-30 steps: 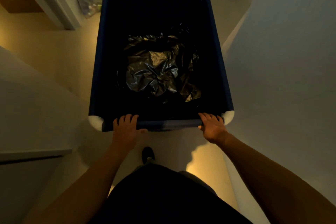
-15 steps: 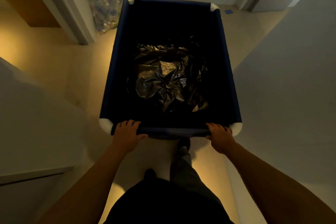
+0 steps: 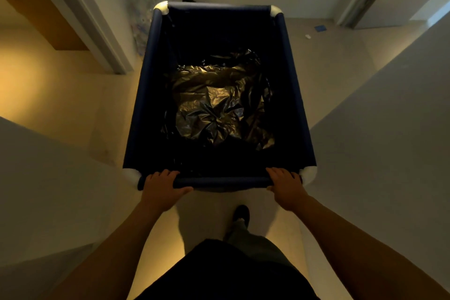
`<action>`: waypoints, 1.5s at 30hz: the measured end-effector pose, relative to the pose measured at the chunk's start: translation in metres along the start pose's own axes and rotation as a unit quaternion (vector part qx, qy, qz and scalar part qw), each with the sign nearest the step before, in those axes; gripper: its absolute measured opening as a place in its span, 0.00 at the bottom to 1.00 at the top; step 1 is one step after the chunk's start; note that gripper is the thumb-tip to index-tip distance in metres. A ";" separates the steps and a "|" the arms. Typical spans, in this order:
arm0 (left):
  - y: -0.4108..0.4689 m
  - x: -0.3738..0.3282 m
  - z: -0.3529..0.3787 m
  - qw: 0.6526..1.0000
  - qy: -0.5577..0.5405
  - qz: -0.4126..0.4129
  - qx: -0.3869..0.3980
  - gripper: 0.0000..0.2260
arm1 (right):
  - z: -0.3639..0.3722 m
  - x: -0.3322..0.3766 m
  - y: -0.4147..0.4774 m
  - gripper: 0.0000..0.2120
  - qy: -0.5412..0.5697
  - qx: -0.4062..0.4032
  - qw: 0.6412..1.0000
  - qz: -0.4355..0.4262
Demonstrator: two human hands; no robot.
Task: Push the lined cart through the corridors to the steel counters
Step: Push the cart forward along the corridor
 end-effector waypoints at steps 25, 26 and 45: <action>0.006 -0.046 0.015 0.988 -0.062 -0.124 -0.072 0.38 | -0.070 -0.033 0.106 0.31 -0.081 -0.023 0.985 -0.149; 0.011 -0.045 0.015 0.988 -0.064 -0.126 -0.064 0.38 | -0.075 -0.031 0.112 0.31 -0.081 -0.027 0.985 -0.152; 0.078 -0.091 -0.023 0.981 -0.095 -0.169 -0.030 0.39 | -0.180 -0.035 0.207 0.31 -0.137 -0.021 0.970 -0.198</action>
Point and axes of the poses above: each hand's wrist, its own y-axis towards the middle knuckle, its own z-axis out of the palm, x = y × z, the point moved 9 cm from there along y, towards the middle knuckle, and after that the axes turned 5 degrees about -y, right-handed, at the moved point
